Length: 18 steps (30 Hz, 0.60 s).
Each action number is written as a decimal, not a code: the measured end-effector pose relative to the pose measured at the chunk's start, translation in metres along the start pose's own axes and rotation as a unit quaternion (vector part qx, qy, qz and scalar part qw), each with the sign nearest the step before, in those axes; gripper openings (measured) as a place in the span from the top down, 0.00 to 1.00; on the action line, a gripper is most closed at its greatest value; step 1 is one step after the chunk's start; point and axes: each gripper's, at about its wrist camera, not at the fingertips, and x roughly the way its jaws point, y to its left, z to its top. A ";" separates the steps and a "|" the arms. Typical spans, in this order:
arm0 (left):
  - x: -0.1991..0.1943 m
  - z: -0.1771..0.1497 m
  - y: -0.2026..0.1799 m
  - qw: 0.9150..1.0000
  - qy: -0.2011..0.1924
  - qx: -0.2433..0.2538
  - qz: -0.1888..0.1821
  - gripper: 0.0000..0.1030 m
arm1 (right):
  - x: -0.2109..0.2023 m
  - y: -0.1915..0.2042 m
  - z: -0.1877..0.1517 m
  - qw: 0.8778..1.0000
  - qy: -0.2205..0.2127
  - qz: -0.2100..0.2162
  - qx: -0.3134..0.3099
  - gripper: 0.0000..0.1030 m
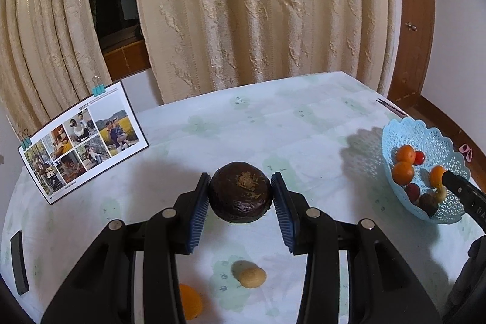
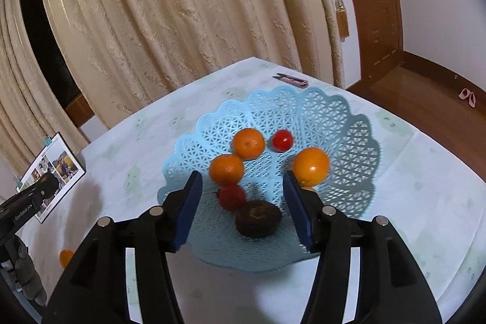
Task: Organize fruits
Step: 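Lower the dark brown fruit into the blue basket and open the left gripper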
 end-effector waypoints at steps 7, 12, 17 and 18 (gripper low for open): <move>0.003 -0.004 -0.032 1.000 0.008 0.021 -0.010 0.60 | -0.010 -0.013 -0.003 1.000 -0.019 -0.011 0.001 0.42; 0.003 -0.003 -0.062 0.999 0.009 0.046 -0.020 0.60 | -0.017 -0.026 -0.003 0.999 -0.034 -0.019 0.004 0.42; 0.003 -0.003 -0.097 0.997 0.007 0.074 -0.036 0.60 | -0.023 -0.043 -0.005 0.998 -0.045 -0.031 0.012 0.42; 0.003 -0.002 -0.104 0.996 0.008 0.080 -0.040 0.60 | -0.024 -0.046 -0.005 0.998 -0.047 -0.032 0.014 0.42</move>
